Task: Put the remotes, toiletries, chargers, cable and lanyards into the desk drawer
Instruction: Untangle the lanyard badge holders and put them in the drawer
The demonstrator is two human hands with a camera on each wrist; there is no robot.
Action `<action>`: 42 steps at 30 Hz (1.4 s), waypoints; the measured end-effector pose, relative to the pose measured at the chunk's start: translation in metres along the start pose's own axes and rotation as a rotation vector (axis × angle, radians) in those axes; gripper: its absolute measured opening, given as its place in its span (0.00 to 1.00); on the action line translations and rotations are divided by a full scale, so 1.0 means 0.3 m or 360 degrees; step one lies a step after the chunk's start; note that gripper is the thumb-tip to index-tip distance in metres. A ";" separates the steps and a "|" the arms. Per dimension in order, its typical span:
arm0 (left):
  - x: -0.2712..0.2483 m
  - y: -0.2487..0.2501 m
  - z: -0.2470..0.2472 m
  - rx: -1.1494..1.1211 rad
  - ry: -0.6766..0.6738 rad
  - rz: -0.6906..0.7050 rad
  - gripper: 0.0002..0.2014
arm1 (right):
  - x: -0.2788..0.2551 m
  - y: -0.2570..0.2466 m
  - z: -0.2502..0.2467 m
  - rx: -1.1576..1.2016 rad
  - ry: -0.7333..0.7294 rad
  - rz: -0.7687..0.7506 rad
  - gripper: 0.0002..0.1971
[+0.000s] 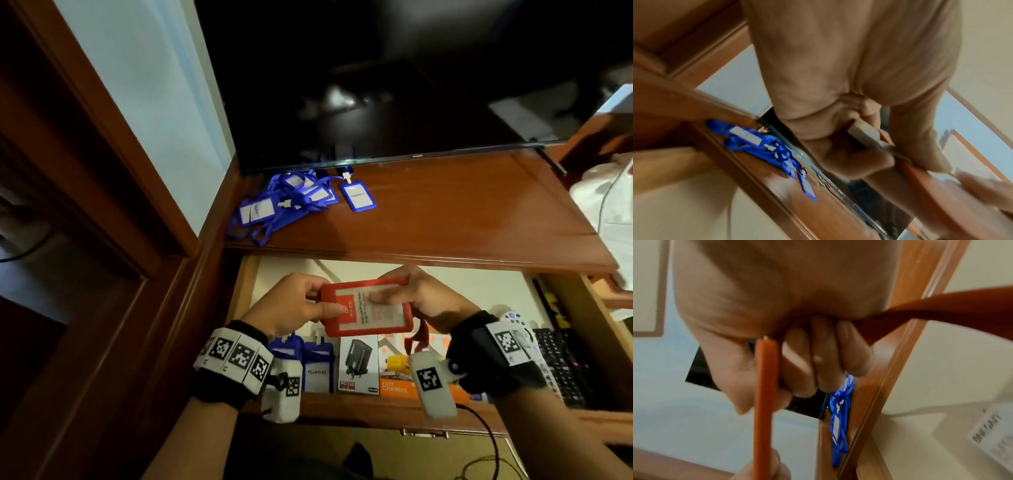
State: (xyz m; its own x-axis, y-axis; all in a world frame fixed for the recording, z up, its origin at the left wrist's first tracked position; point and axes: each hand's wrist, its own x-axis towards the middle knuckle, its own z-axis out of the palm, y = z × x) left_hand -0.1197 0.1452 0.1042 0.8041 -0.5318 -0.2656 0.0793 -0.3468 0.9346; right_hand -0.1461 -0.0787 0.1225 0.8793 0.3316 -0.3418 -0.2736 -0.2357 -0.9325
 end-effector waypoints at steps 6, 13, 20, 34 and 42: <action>0.002 -0.027 -0.055 -0.0359 0.0434 0.0015 0.09 | 0.026 0.077 0.116 0.0731 0.0251 -0.0206 0.43; 0.039 -0.042 -0.075 -0.0606 0.1129 0.0020 0.04 | 0.023 0.053 0.208 0.0456 0.0486 -0.0140 0.12; 0.027 -0.029 -0.002 0.0173 0.1189 0.0151 0.03 | -0.012 -0.057 0.230 0.0222 0.0338 -0.0127 0.13; -0.022 0.009 -0.067 0.0511 -0.0144 -0.0018 0.12 | 0.009 -0.006 0.106 -0.0441 0.0578 -0.0210 0.12; -0.013 0.007 -0.035 -0.0501 0.0312 0.0050 0.12 | 0.035 0.096 0.202 0.0611 0.0498 0.0004 0.22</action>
State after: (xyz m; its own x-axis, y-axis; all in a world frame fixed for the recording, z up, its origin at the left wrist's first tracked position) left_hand -0.1166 0.1547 0.1096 0.9041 -0.3699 -0.2140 0.2060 -0.0617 0.9766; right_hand -0.1683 -0.0267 0.0850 0.9373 0.0272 -0.3475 -0.3478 0.1372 -0.9275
